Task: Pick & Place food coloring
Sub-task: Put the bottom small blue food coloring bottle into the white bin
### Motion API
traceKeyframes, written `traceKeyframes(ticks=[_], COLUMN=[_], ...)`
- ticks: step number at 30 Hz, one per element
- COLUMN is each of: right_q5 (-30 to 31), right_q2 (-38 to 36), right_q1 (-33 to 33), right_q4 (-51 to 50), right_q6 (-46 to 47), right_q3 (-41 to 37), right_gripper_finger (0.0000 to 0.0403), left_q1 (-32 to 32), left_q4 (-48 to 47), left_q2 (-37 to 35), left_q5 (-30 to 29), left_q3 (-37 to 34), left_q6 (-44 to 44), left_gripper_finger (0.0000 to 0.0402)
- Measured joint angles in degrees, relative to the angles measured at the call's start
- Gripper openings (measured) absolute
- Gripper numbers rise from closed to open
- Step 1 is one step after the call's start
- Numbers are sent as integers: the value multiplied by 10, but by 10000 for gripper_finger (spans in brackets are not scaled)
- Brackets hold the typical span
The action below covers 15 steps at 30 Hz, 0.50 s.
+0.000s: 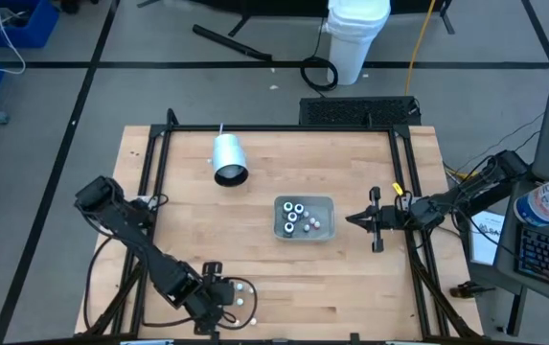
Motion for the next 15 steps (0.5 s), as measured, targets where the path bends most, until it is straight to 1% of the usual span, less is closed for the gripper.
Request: traceKeyframes(ticks=[6,9,13,15], right_q5=[0,0,0,0], right_q2=[0,0,0,0], right_q1=[0,0,0,0], right_q4=[0,0,1,5], right_q6=[4,4,4,4], right_q3=[0,0,0,0], right_gripper_finger=[2,2,2,2], left_q1=[-14,-14,-14,-12], left_q4=[5,0,-5,-4], left_q2=[1,20,56,66], left_q5=[-4,-7,17,19], left_q3=[-1,-1,3,7], left_q6=[-10,-18,-10,-3], left_gripper_finger=[227,228,228,228])
